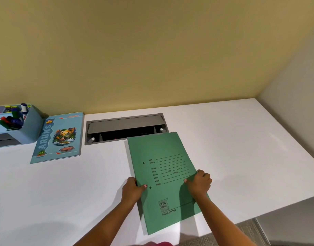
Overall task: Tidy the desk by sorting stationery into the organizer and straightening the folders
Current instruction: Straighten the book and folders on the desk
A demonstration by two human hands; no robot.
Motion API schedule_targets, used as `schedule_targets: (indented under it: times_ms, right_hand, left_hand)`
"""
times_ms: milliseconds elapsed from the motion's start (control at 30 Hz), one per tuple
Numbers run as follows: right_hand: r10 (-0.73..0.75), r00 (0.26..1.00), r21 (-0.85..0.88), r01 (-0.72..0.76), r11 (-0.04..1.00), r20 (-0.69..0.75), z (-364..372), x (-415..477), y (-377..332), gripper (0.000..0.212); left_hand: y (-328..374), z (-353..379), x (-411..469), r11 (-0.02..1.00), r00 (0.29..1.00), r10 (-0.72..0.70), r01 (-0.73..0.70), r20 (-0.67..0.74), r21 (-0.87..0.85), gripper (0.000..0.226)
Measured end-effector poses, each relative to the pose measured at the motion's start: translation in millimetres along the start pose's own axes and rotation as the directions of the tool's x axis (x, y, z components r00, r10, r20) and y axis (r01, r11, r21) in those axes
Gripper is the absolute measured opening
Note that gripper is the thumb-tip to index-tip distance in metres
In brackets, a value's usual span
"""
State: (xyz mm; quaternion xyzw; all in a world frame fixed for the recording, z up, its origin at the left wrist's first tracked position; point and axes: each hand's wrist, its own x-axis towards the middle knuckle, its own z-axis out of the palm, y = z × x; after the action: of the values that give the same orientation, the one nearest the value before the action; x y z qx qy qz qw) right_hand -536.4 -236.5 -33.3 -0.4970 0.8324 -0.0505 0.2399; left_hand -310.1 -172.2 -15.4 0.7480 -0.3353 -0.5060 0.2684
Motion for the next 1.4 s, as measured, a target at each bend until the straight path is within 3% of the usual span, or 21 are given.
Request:
schedule_targets:
  times_ms: [167,267,367,467,533,600,700,767,833,1067,1233,1400]
  right_hand:
    - [0.125,0.990,0.160,-0.134,0.978,0.065,-21,24,4,0.063]
    - [0.105,0.991,0.316,-0.127,0.940,0.088,-39,37,9,0.056]
    - [0.075,0.997,0.460,-0.066,0.885,-0.002,-57,42,12,0.057]
    - [0.204,0.961,0.536,-0.073,0.841,-0.188,-71,43,14,0.066]
    - [0.372,0.908,0.696,-0.140,0.704,-0.192,-78,45,17,0.075]
    - [0.457,0.889,0.855,-0.222,0.468,-0.020,-81,47,19,0.074]
    - [0.215,0.941,0.951,-0.289,0.108,0.261,-81,51,21,0.044]
    - [0.142,0.946,0.956,-0.294,0.006,0.291,-81,57,20,0.037]
    - [0.183,0.947,0.964,-0.263,-0.039,0.265,-82,67,20,0.036]
    - [0.327,0.902,0.959,-0.268,-0.093,0.284,-70,104,18,0.046]
    - [0.371,0.889,0.954,-0.300,0.027,0.269,-57,122,14,0.041]
    - [0.298,0.911,0.903,-0.359,0.234,0.285,-52,133,2,0.035]
  left_hand:
    - [29,14,-1,0.983,1.000,-0.029,0.030,0.009,-0.182,0.038]
    - [47,17,7,0.976,1.000,-0.010,0.011,0.007,-0.216,0.035]
    - [73,21,14,0.972,0.998,0.047,-0.054,-0.038,-0.230,0.028]
    - [105,33,24,0.957,0.991,0.113,-0.129,-0.074,-0.259,0.025]
    - [127,44,33,0.939,0.989,0.122,-0.143,-0.086,-0.312,0.024]
    - [146,57,41,0.926,0.991,0.107,-0.127,-0.075,-0.355,0.025]
    - [166,77,55,0.924,0.995,0.096,-0.105,-0.042,-0.368,0.027]
    - [174,88,63,0.919,0.995,0.095,-0.102,-0.036,-0.381,0.028]
    - [177,96,69,0.914,0.993,0.110,-0.120,-0.047,-0.388,0.030]
    - [157,111,75,0.960,0.988,0.151,-0.141,0.022,-0.242,0.059]
    - [142,113,82,0.982,0.990,0.101,-0.083,0.100,-0.171,0.062]
    - [140,107,91,0.989,0.983,0.141,-0.144,0.116,0.021,0.052]
